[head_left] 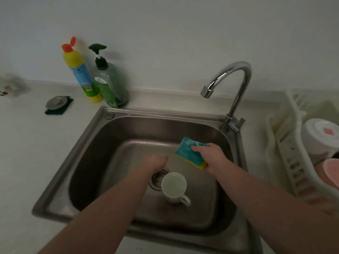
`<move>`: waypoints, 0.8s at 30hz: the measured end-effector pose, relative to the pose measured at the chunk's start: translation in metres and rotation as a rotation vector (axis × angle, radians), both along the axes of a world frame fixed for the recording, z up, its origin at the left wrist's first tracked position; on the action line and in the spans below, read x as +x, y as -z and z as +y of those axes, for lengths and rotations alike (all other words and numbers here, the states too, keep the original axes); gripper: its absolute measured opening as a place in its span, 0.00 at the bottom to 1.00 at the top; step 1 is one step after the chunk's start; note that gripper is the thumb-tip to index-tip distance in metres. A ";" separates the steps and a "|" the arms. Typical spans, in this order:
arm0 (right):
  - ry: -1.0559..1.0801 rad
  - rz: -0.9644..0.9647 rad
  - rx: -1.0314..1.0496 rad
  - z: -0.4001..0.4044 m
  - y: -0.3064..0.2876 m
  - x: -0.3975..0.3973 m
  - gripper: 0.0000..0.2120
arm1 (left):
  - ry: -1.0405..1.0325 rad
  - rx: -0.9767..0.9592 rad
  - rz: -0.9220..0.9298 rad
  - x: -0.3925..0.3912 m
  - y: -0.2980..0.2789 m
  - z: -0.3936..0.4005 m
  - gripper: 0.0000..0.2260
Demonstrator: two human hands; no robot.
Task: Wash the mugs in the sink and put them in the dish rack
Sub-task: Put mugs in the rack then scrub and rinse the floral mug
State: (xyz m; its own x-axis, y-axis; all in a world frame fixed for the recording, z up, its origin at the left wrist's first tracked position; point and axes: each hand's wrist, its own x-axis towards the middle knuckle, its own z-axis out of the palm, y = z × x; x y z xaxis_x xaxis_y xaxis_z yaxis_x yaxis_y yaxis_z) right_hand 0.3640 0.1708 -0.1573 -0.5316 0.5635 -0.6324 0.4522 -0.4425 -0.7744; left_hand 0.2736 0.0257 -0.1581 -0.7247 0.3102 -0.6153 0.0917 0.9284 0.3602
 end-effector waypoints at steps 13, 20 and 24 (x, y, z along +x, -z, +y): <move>0.002 -0.053 -0.043 0.023 0.037 0.032 0.11 | 0.019 -0.133 -0.206 0.047 0.073 0.015 0.53; 0.012 -0.082 -0.062 0.026 0.052 0.033 0.15 | 0.192 -0.175 -0.007 0.045 0.101 0.016 0.60; 0.013 -0.087 -0.055 0.030 0.057 0.032 0.14 | 0.391 -0.114 0.117 0.026 0.106 0.012 0.56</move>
